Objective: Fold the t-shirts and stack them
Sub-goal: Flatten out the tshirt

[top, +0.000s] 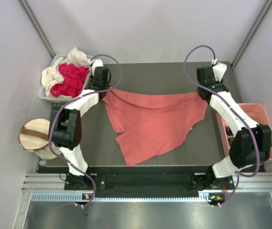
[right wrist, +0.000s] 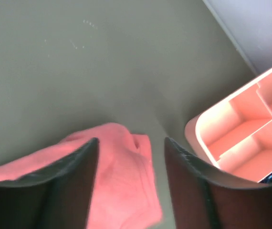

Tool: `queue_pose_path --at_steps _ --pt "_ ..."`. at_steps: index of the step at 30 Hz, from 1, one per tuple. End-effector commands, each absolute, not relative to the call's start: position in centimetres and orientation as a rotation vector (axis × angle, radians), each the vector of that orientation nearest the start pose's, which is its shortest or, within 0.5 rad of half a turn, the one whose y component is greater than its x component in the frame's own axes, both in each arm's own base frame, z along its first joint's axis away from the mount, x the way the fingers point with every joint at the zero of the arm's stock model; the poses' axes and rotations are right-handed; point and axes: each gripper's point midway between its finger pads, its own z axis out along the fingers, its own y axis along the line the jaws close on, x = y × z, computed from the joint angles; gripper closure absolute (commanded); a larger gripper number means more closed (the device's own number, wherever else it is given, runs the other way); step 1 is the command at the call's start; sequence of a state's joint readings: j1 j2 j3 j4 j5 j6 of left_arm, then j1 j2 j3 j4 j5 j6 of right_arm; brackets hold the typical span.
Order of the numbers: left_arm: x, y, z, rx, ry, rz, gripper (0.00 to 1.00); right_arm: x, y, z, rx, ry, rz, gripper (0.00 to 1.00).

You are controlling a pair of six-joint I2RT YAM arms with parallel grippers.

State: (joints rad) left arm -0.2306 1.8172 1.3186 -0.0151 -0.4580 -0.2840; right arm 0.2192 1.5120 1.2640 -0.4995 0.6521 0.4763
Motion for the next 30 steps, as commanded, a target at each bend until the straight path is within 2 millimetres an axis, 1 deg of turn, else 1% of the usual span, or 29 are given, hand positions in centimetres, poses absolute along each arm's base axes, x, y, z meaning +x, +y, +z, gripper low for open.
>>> queue_pose_path --at_steps 1,2,3,4,5,6,7,8,9,10,11,12,13,14,15,17,18,20,21,22,23,24,25,26,27,28,30 --pt "54.5 -6.2 17.3 -0.319 1.91 0.104 1.0 42.0 -0.3 23.0 0.591 1.995 -0.312 0.28" --pt "54.6 -6.2 17.1 -0.315 1.915 0.108 1.0 41.8 0.1 23.3 0.581 1.99 -0.288 0.12" --pt "54.7 -6.2 16.9 -0.316 1.915 0.106 1.0 40.8 0.3 23.7 0.572 1.98 -0.266 0.07" --pt "54.7 -6.2 16.4 -0.31 1.926 0.11 1.0 40.3 1.2 24.2 0.546 1.976 -0.235 0.02" --pt "54.7 -6.3 16.3 -0.308 1.928 0.11 1.0 39.7 1.7 24.4 0.524 1.978 -0.216 0.01" --pt "54.7 -6.3 15.9 -0.303 1.935 0.113 1.0 38.3 2.1 25.3 0.498 1.964 -0.188 0.01" --pt "54.7 -6.3 15.8 -0.3 1.938 0.118 1.0 37.5 3.0 25.6 0.473 1.971 -0.155 0.01" --pt "54.7 -6.2 15.7 -0.298 1.939 0.12 1.0 36.3 4.5 25.6 0.423 1.994 -0.117 0.01" --pt "54.7 -6.2 15.4 -0.296 1.945 0.123 1.0 34.8 5.6 25.8 0.391 1.999 -0.067 0.01" --pt "54.7 -6.3 15.3 -0.292 1.948 0.124 1.0 33.8 6.9 25.5 0.35 2.026 -0.016 0.01" --pt "54.8 -6.3 15.1 -0.289 1.951 0.125 1.0 32.3 9.5 25.1 0.269 2.054 0.045 0.01" --pt "54.8 -6.3 15.0 -0.285 1.954 0.123 1.0 30.7 10.4 23.4 0.235 2.113 0.06 0.01" --pt "54.8 -6.3 15.0 -0.285 1.955 0.124 1.0 29.4 11.4 23.3 0.203 2.118 0.094 0.01" --pt "54.8 -6.3 14.8 -0.283 1.958 0.126 1.0 28.2 12.6 22.5 0.158 2.144 0.117 0.01" --pt "54.8 -6.3 14.6 -0.281 1.96 0.128 1.0 26.3 14.6 21.0 0.078 2.193 0.15 0.01" --pt "54.9 -6.4 14.5 -0.276 1.966 0.126 1.0 24.4 16.3 19.7 -0.013 2.223 0.15 0.01" --pt "54.9 -6.5 14.3 -0.274 1.969 0.124 1.0 22.6 18.0 18.5 -0.105 2.243 0.17 0.01" --pt "54.8 -6.5 14.2 -0.272 1.974 0.127 1.0 21.3 19.5 16.7 -0.184 2.261 0.164 0.01" --pt "54.8 -6.4 14.1 -0.274 1.977 0.133 1.0 19.8 20.7 15.4 -0.263 2.276 0.176 0.01" --pt "54.8 -6.3 14.1 -0.275 1.978 0.137 1.0 19.4 21.6 14.8 -0.294 2.276 0.181 0.02" --pt "54.7 -6.3 14.0 -0.275 1.981 0.138 1.0 18.8 22.3 13.7 -0.338 2.285 0.152 0.02" --pt "54.7 -6.3 13.9 -0.273 1.985 0.142 1.0 18.0 23.2 13.0 -0.393 2.275 0.136 0.02" --pt "54.6 -6.2 13.9 -0.273 1.987 0.147 1.0 17.7 23.9 12.6 -0.423 2.271 0.129 0.02" --pt "54.5 -6.2 13.9 -0.273 1.987 0.147 1.0 17.5 24.6 11.1 -0.468 2.283 0.081 0.03" --pt "54.5 -6.1 14.0 -0.272 1.987 0.148 1.0 17.5 25.3 10.9 -0.5 2.266 0.061 0.03" --pt "54.4 -6.1 13.9 -0.27 1.989 0.15 1.0 16.6 26.5 10.5 -0.562 2.251 0.067 0.03" --pt "54.4 -6.0 14.0 -0.269 1.989 0.157 1.0 16.3 28.6 9.4 -0.642 2.232 0.024 0.04"
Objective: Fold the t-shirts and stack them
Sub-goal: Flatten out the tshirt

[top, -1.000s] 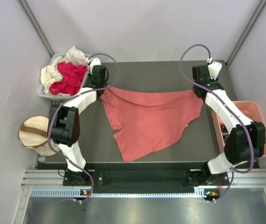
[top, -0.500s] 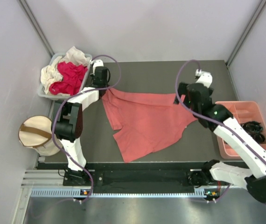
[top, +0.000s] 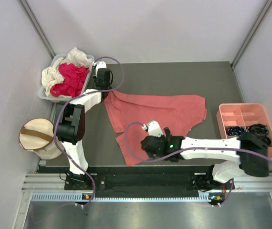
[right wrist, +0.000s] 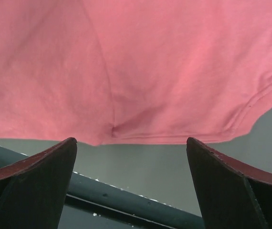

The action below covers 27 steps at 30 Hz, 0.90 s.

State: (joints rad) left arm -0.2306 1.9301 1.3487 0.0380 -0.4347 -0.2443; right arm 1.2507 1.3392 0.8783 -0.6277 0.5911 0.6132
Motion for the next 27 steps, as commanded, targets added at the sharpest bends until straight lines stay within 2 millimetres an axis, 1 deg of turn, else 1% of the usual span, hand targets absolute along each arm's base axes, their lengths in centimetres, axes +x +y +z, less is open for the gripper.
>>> queue_pose_path --at_steps 1,2,3,4,6,7,9,14,15,18,20,22,23,24,27 --pt "54.3 -5.9 14.0 -0.265 1.991 0.162 1.0 16.0 29.3 9.1 -0.677 2.222 0.007 0.04" --pt "54.3 -5.8 13.9 -0.265 1.994 0.169 1.0 15.0 30.4 9.1 -0.725 2.2 0.011 0.04" --pt "54.2 -5.7 14.0 -0.265 1.992 0.175 1.0 15.0 31.6 9.0 -0.75 2.185 -0.001 0.05" --pt "54.2 -5.6 14.0 -0.264 1.992 0.18 1.0 14.6 32.3 9.0 -0.769 2.179 0.009 0.06" --pt "54.2 -5.5 13.8 -0.267 1.995 0.184 1.0 13.6 34.3 9.3 -0.81 2.169 0.071 0.07" --pt "54.1 -5.6 13.8 -0.266 1.997 0.183 1.0 13.2 34.8 8.9 -0.832 2.168 0.076 0.09" --pt "54.1 -5.6 13.6 -0.263 2.001 0.181 1.0 12.3 36.1 9.4 -0.863 2.146 0.118 0.1" --pt "54.2 -5.5 13.6 -0.263 2.001 0.183 1.0 10.7 37.5 9.3 -0.928 2.13 0.165 0.12" --pt "54.2 -5.6 13.4 -0.262 2.005 0.185 1.0 10.1 37.8 9.1 -0.955 2.127 0.184 0.13" --pt "54.2 -5.4 13.4 -0.263 2.005 0.191 1.0 9.2 38.8 8.4 -1.005 2.124 0.216 0.16" --pt "54.2 -5.3 13.3 -0.263 2.008 0.191 1.0 8.4 39.8 8.5 -1.029 2.112 0.236 0.17" --pt "54.2 -5.2 13.3 -0.265 2.009 0.194 1.0 7.7 40.4 8.0 -1.072 2.1 0.234 0.17" --pt "54.2 -5.2 13.2 -0.264 2.012 0.195 1.0 7.6 40.9 8.2 -1.075 2.094 0.248 0.17" --pt "54.1 -5.2 13.3 -0.263 2.01 0.196 1.0 7.3 41.1 7.8 -1.09 2.096 0.251 0.18" --pt "54.2 -5.1 13.3 -0.262 2.011 0.199 1.0 6.7 41.9 7.8 -1.108 2.097 0.291 0.18"
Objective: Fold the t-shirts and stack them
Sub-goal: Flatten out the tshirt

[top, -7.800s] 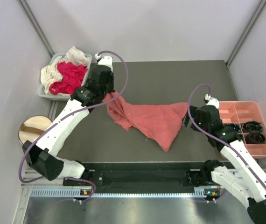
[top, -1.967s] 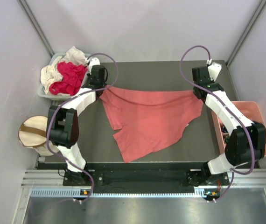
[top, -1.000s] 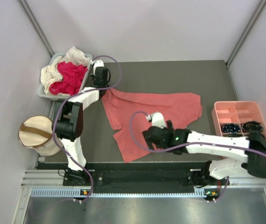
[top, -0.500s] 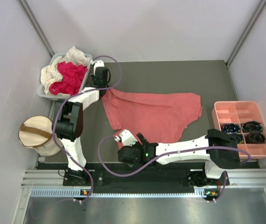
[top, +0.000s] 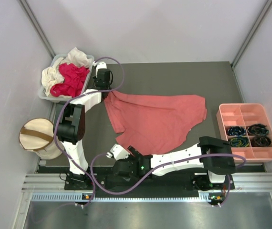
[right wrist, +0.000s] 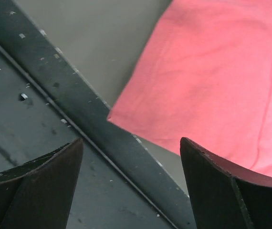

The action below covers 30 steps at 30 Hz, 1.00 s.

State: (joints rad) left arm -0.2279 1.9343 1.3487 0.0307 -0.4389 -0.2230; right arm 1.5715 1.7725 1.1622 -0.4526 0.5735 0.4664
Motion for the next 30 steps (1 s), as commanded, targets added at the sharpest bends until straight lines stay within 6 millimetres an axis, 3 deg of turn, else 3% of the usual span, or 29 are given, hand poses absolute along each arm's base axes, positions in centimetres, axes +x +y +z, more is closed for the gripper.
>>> queue_pose_path --at_steps 1,14,30 --pt "54.1 -5.0 13.3 -0.264 2.012 0.202 1.0 6.6 42.0 7.7 -1.112 2.096 0.295 0.18" --pt "54.1 -4.7 13.1 -0.271 2.014 0.209 1.0 6.3 42.0 4.6 -1.148 2.124 0.248 0.21" --pt "54.0 -4.6 12.8 -0.274 2.021 0.211 1.0 6.6 41.3 1.3 -1.134 2.162 0.186 0.36"
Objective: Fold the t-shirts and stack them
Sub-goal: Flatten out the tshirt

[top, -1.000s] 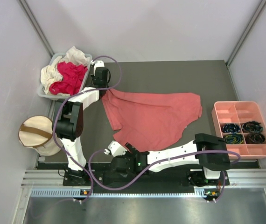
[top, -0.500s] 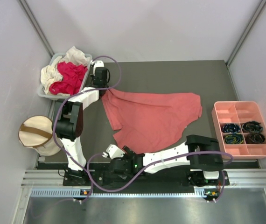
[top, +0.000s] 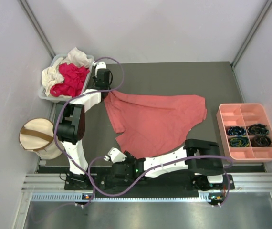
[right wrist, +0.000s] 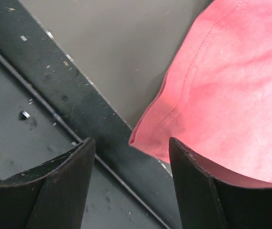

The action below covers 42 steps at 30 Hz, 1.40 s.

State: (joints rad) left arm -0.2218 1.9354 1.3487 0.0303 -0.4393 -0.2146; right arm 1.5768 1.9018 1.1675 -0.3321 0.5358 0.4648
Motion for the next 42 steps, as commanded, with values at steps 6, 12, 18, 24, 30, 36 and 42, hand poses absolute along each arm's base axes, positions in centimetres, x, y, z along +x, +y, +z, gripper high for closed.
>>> queue_pose_path --at_steps 6,12,18,24,30,36,42 --pt "53.9 -4.6 12.7 -0.272 2.024 0.213 1.0 8.4 40.0 0.9 -1.058 2.183 0.094 0.4" --pt "54.0 -4.6 12.5 -0.272 2.026 0.211 1.0 10.4 38.2 0.7 -0.999 2.208 0.057 0.52" --pt "53.9 -4.3 12.4 -0.274 2.027 0.225 1.0 11.3 37.5 0.6 -0.97 2.224 0.065 0.87" --pt "53.8 -4.2 12.1 -0.276 2.031 0.232 1.0 12.0 36.6 2.3 -0.934 2.205 0.046 1.0" --pt "53.6 -4.4 11.5 -0.271 2.047 0.218 1.0 13.3 33.2 6.1 -0.822 2.198 0.008 1.0" --pt "53.3 -4.8 11.0 -0.27 2.074 0.191 0.89 14.3 29.1 9.5 -0.706 2.191 -0.027 1.0" --pt "52.5 -5.2 11.4 -0.291 2.093 0.159 0.3 14.4 25.9 10.9 -0.63 2.204 -0.064 1.0"
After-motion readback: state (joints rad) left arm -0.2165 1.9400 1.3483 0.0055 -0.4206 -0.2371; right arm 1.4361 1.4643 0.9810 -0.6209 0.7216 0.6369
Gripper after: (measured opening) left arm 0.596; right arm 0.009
